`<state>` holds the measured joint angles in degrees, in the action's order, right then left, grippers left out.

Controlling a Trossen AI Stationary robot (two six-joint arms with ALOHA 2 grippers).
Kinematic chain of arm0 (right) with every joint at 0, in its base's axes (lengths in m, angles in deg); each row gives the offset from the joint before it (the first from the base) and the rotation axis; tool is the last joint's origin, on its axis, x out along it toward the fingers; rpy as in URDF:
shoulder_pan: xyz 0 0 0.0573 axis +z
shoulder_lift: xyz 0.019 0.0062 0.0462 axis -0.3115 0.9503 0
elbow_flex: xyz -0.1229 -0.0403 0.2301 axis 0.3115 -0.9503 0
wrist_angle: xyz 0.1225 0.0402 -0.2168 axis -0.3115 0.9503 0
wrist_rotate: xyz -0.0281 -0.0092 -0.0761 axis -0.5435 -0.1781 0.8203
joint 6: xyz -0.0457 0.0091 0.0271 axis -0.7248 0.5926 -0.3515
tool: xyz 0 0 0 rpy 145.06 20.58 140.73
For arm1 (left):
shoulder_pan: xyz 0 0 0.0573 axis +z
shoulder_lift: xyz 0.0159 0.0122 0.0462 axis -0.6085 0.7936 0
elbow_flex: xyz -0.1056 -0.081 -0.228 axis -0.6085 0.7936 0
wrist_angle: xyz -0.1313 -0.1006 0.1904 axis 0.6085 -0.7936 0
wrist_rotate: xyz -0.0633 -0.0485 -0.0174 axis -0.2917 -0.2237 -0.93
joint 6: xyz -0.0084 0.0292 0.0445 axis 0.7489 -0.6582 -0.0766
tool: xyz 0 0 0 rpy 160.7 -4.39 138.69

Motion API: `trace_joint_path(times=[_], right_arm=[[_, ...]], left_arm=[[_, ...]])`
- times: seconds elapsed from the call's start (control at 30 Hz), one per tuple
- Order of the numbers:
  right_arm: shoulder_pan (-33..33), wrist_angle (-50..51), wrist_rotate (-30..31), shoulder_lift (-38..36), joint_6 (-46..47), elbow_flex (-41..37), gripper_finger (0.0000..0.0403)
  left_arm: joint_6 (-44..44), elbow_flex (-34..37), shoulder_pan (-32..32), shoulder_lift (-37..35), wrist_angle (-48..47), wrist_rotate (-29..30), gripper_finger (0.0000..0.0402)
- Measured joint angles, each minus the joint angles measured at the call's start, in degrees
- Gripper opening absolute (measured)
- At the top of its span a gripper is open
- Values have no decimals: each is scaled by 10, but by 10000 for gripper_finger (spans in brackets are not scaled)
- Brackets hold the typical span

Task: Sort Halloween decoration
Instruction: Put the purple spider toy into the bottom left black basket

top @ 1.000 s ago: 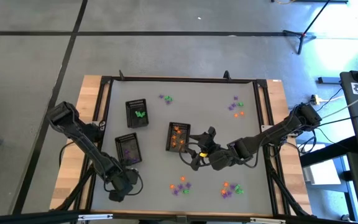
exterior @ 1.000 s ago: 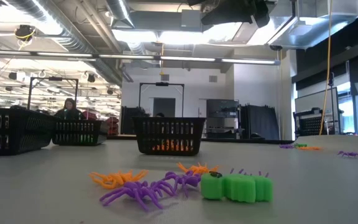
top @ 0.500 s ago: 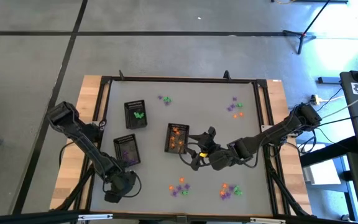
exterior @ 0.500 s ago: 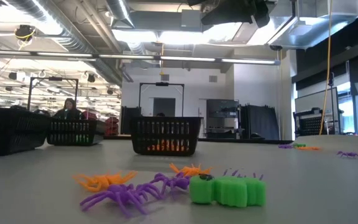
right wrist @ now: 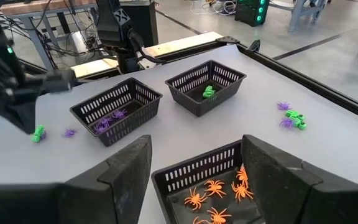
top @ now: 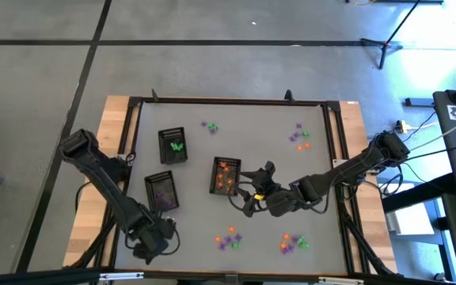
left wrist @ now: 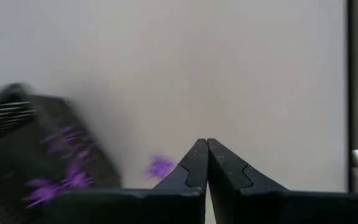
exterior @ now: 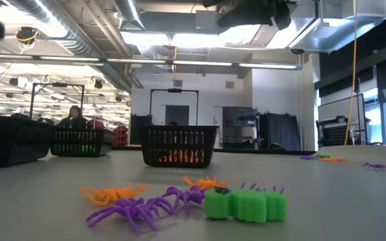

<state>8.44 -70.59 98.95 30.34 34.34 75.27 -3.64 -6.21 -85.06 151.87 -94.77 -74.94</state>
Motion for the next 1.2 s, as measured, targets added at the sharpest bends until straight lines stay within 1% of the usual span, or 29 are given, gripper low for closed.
trace_joint_path(times=[0.1,0.23,0.37,0.43,0.5,0.67,0.77,0.93,1.03,1.1,1.2], right_arm=[[0,0,0,0,0,0,246],[0,1,0,0,0,0,246],[0,1,-10,0,0,0,246],[0,1,-10,0,0,0,246],[0,1,-11,0,0,0,246],[0,1,-11,0,0,0,246],[0,0,-11,0,0,0,246],[0,0,-11,0,0,0,246],[0,0,-11,0,0,0,246],[0,0,-11,0,0,0,246],[0,0,-11,0,0,0,246]], left_arm=[[10,-2,-8,0,-28,25,0],[60,1,-24,0,-30,47,0],[103,1,-60,-3,-31,95,0],[124,1,-81,-3,-33,111,0],[143,1,-97,-3,-32,108,0],[185,1,-132,-3,-32,75,3],[198,1,-143,-3,-25,63,28],[201,4,-147,-3,-24,71,103],[201,22,-147,-3,-23,82,139],[201,45,-148,-3,-25,82,152],[201,71,-150,-3,-4,63,158]])
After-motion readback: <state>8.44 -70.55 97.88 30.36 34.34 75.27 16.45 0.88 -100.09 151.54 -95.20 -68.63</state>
